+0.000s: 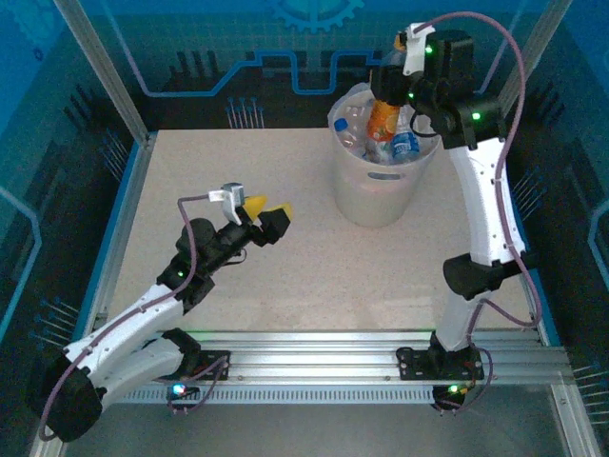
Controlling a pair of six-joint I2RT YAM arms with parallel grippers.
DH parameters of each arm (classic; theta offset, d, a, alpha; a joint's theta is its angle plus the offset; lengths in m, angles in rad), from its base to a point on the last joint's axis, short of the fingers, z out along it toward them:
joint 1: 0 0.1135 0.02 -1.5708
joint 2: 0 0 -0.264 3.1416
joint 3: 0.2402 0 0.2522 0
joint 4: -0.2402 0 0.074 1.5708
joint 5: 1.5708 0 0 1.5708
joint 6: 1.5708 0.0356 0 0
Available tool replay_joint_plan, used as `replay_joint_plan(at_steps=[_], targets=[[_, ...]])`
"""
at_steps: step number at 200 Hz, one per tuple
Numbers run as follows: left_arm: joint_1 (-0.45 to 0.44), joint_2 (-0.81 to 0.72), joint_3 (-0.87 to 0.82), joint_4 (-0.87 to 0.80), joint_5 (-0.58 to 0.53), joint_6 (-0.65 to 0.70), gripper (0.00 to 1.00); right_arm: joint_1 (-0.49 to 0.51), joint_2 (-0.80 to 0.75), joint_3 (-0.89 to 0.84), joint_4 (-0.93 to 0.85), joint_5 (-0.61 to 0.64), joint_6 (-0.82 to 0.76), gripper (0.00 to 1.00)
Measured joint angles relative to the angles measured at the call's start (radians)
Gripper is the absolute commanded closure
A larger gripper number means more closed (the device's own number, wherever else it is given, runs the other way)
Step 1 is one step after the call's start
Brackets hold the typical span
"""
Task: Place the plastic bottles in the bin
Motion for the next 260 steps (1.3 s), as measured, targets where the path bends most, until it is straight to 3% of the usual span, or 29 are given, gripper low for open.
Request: replay_joint_plan(at_steps=[70, 178, 260], targets=[[0.000, -0.045, -0.028, -0.045, -0.080, 0.014, 0.01, 0.000, 0.092, 0.037, -0.075, 0.068, -0.071, 0.52], [0.000, -0.045, -0.028, -0.046, -0.092, 0.026, 0.01, 0.008, 0.150, 0.048, -0.163, 0.077, -0.108, 0.50], [0.000, -0.045, -0.028, -0.046, -0.092, 0.026, 0.01, 0.025, 0.199, 0.074, -0.175, 0.093, -0.107, 0.38]])
